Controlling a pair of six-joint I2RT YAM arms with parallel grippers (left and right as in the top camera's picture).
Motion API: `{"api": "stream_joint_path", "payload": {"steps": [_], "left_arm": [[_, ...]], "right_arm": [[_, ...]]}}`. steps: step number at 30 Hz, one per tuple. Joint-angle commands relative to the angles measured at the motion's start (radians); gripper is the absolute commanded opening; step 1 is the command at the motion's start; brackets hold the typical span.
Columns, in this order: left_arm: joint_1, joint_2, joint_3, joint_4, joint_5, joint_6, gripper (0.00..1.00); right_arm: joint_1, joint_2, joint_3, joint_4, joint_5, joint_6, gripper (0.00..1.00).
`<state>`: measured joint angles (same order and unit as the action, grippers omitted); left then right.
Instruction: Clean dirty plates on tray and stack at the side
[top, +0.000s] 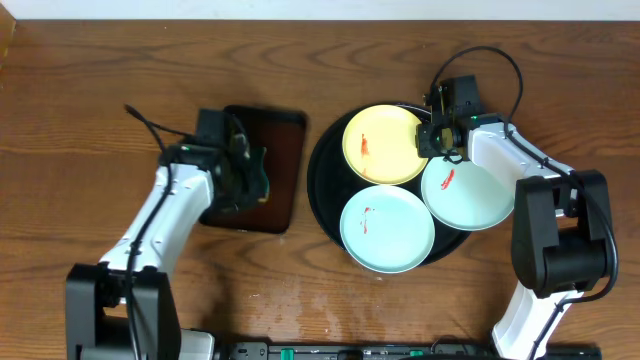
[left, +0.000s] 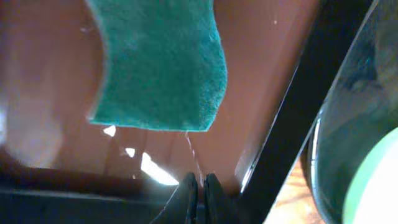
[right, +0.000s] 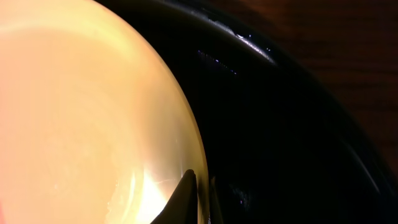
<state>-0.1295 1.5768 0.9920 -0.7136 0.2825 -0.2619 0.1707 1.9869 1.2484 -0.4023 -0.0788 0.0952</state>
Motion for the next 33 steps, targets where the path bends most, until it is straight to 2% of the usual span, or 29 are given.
{"api": "stream_joint_path", "payload": {"steps": [1, 7, 17, 33], "left_arm": [[-0.031, 0.009, -0.043, 0.043, -0.007, 0.002, 0.08], [-0.068, 0.009, -0.089, 0.118, -0.057, -0.006, 0.09], [-0.080, 0.011, -0.102, 0.157, -0.116, -0.008, 0.09], [-0.080, 0.011, -0.105, 0.162, -0.116, -0.010, 0.11]], "right_arm": [[0.007, -0.023, 0.010, -0.002, -0.008, -0.003, 0.07], [0.007, -0.023, 0.010, -0.005, -0.008, -0.003, 0.07], [0.007, -0.023, 0.010, -0.005, -0.008, -0.003, 0.07], [0.007, -0.023, 0.010, -0.005, -0.008, -0.003, 0.04]]}}
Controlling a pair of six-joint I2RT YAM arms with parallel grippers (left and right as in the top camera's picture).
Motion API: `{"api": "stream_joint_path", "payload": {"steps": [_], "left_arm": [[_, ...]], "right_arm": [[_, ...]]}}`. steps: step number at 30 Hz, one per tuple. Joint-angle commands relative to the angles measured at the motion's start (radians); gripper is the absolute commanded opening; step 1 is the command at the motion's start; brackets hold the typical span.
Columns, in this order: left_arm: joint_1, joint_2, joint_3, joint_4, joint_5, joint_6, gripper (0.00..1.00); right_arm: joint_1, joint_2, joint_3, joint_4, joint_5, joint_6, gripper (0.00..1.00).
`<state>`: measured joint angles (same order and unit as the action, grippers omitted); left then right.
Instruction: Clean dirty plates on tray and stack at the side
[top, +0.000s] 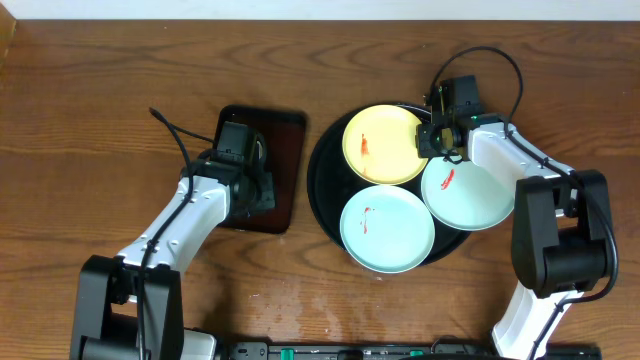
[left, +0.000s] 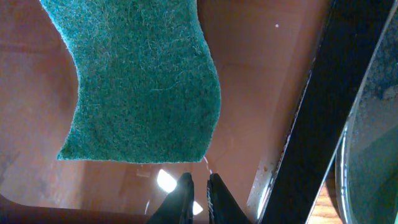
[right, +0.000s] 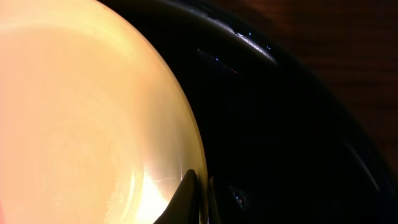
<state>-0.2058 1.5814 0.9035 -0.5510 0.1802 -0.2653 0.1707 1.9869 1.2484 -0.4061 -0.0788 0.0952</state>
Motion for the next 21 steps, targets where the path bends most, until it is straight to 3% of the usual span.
{"api": "stream_joint_path", "payload": {"steps": [1, 21], "left_arm": [[-0.003, 0.007, -0.016, 0.000, -0.013, -0.006, 0.11], [-0.117, 0.007, -0.017, -0.034, -0.018, -0.051, 0.11]], "right_arm": [[0.007, -0.023, 0.010, -0.002, -0.008, -0.003, 0.04], [0.007, -0.023, 0.010, -0.002, -0.008, -0.003, 0.04]]}}
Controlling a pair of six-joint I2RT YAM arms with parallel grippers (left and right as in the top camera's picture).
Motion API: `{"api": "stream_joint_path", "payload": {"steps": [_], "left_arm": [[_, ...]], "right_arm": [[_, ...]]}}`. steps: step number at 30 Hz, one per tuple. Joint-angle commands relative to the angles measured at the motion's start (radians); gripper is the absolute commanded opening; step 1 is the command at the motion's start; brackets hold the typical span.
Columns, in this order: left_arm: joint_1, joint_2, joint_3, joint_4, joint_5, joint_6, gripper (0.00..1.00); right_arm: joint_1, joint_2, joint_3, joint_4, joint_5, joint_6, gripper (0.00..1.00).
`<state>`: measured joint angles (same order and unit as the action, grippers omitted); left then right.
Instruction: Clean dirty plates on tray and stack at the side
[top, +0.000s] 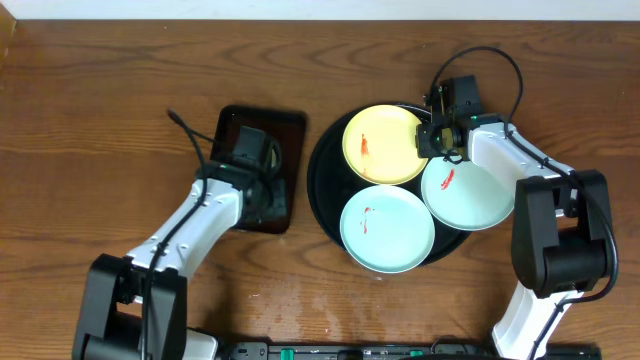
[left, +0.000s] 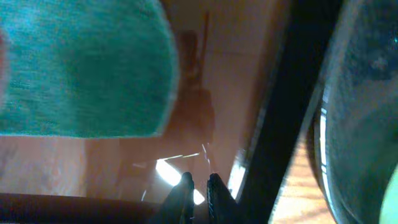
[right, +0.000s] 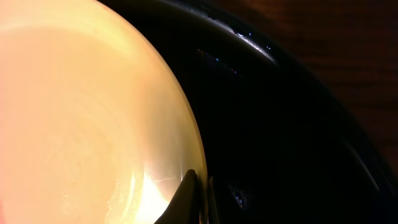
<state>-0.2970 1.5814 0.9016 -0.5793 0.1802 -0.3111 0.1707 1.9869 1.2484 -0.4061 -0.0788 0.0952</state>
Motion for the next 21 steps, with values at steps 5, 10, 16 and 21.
{"api": "stream_joint_path", "payload": {"steps": [5, 10, 16, 21], "left_arm": [[-0.047, 0.007, -0.015, -0.005, -0.073, -0.010, 0.11], [-0.048, 0.007, -0.015, -0.005, -0.118, -0.010, 0.11], [-0.048, 0.007, -0.017, -0.006, -0.125, -0.010, 0.11], [-0.048, 0.008, -0.045, 0.004, -0.125, -0.010, 0.11]], "right_arm": [[0.007, -0.023, 0.010, -0.002, -0.008, -0.003, 0.04], [0.007, -0.023, 0.010, -0.002, -0.008, -0.003, 0.04], [0.007, -0.023, 0.010, -0.002, -0.008, -0.003, 0.04], [0.007, -0.023, 0.010, -0.002, -0.008, -0.003, 0.04]]}}
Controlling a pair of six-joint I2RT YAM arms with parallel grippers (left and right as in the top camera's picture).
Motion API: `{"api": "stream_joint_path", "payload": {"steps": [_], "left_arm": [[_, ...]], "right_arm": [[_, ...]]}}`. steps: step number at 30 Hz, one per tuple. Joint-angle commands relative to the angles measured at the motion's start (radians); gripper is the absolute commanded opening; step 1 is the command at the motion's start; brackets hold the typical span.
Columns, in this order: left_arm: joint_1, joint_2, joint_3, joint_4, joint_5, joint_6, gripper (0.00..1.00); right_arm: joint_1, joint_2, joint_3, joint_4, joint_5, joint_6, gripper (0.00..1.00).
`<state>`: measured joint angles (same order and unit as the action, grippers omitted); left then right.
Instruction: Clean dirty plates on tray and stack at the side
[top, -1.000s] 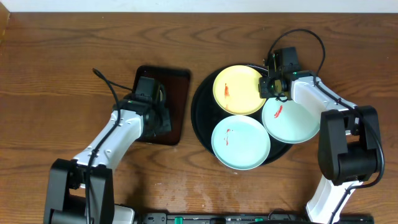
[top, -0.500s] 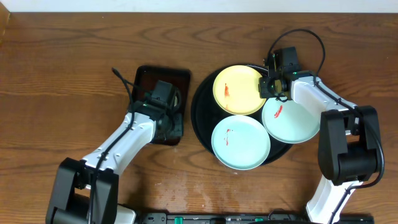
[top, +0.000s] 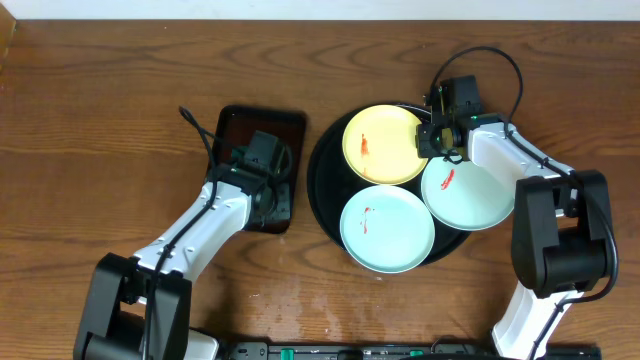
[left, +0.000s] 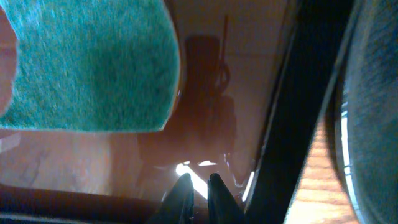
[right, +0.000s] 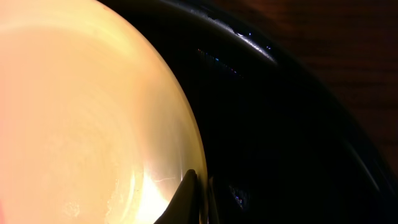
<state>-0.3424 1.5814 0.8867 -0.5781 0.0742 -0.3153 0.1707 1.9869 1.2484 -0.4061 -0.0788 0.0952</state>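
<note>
On the round black tray lie three plates with red smears: a yellow plate, a pale blue plate and a mint plate. My right gripper is shut on the yellow plate's right rim, one finger on each side. A green sponge lies on the small brown tray. My left gripper hovers low over that tray's right part, jaws shut and empty, with the sponge ahead and to the left.
The brown tray's dark right edge and the black tray's rim lie just right of my left fingers. Both trays rest on a wooden table. The right arm's cable loops above the plates.
My left gripper has shifted a little further toward the brown tray's right front corner, still shut. The sponge and my right gripper have not moved.
My left gripper was shut over the left side of the brown tray beside the sponge. At each later moment it stood further right over the tray, and it is now near the right edge. My right gripper has stayed shut on the yellow plate's rim.
</note>
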Motion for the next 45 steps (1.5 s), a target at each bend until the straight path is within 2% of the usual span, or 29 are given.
{"api": "stream_joint_path", "payload": {"steps": [1, 5, 16, 45], "left_arm": [[-0.002, 0.008, -0.037, 0.009, -0.019, -0.005, 0.11], [-0.002, 0.009, -0.065, 0.042, 0.002, -0.047, 0.11], [-0.002, 0.008, -0.064, 0.098, 0.227, -0.047, 0.11], [-0.001, 0.007, -0.048, 0.121, 0.330, -0.064, 0.11]], "right_arm": [[0.007, -0.023, 0.010, -0.002, -0.008, -0.003, 0.04], [0.007, -0.023, 0.010, -0.002, -0.008, -0.003, 0.04], [0.007, -0.023, 0.010, -0.002, -0.008, -0.003, 0.04], [0.007, -0.023, 0.010, -0.005, -0.008, -0.003, 0.05]]}}
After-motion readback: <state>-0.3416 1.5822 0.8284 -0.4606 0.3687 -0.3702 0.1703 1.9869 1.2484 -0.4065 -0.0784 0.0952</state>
